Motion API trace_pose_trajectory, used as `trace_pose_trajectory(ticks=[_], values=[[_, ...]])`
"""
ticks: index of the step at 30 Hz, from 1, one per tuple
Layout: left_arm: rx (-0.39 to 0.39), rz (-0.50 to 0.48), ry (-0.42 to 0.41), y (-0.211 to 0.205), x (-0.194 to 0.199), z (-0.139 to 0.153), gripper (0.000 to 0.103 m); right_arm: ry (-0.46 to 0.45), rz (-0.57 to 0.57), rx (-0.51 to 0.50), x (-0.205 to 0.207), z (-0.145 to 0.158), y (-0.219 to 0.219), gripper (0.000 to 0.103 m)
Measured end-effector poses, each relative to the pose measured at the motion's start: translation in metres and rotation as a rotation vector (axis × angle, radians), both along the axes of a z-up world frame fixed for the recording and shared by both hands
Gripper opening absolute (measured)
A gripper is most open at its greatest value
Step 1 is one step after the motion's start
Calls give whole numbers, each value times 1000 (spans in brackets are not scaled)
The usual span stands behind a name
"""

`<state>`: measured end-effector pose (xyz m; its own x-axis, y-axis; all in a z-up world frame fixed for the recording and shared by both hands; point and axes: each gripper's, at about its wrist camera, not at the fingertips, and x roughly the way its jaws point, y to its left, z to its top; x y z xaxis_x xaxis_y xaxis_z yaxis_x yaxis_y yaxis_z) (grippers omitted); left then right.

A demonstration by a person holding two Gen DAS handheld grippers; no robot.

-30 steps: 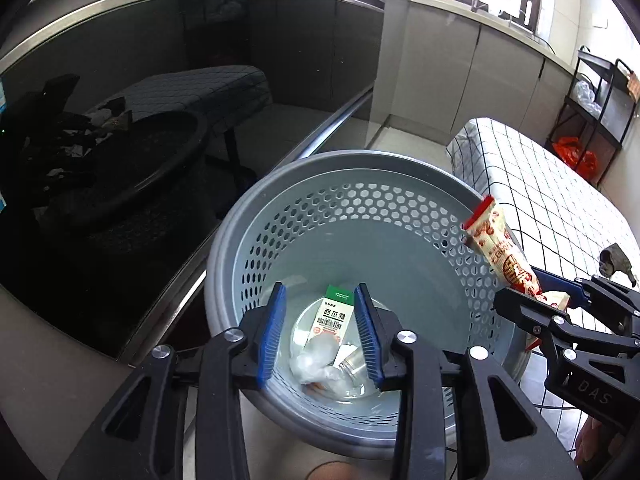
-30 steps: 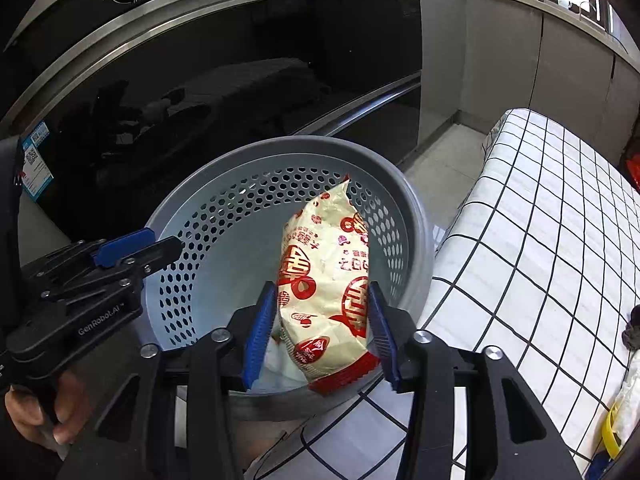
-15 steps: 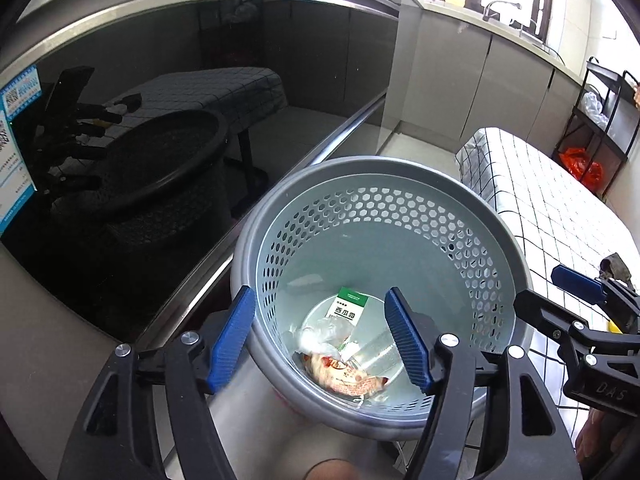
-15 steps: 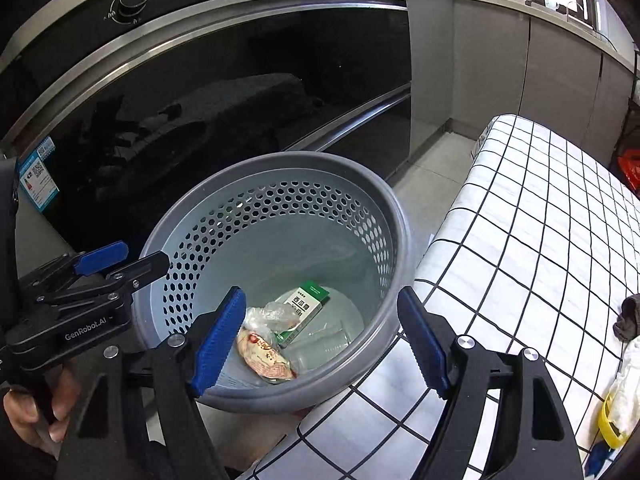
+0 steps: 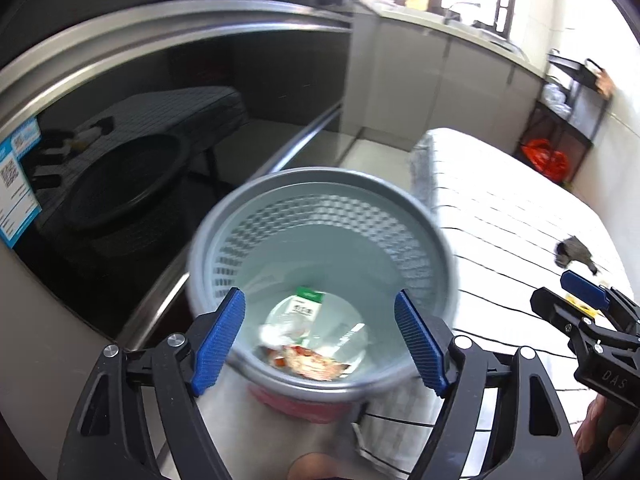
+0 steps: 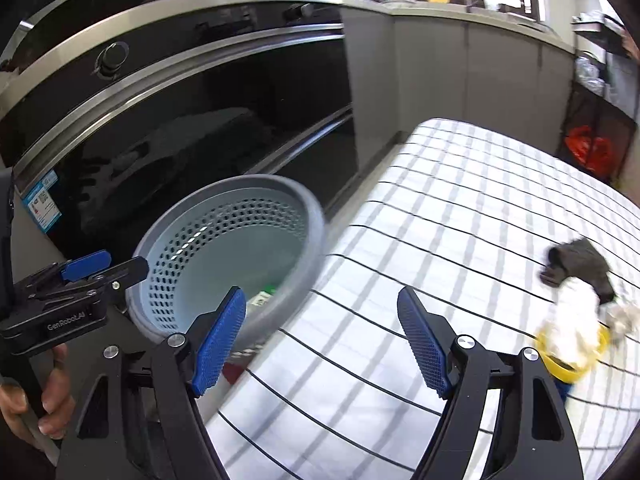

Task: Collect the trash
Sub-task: 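Move both tools back over the table, left tool toward the yellow lid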

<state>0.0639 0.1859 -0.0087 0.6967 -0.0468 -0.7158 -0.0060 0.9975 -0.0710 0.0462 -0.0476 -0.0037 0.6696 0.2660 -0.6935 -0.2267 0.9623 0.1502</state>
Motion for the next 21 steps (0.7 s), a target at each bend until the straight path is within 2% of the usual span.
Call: trace_pose_trajectory(ticks=[11,15,21], values=[[-35,-221,-34,-107,-24,16,80,-49,-307,-21,-73,18,-122,76],[-45,-296,-28,-153,-30,12,83,-42,-397,-41,-97,14,-168,76],[-28,-384,-9,-215,-35,4,88,-9,-517,-20,-125,-6,-231,76]])
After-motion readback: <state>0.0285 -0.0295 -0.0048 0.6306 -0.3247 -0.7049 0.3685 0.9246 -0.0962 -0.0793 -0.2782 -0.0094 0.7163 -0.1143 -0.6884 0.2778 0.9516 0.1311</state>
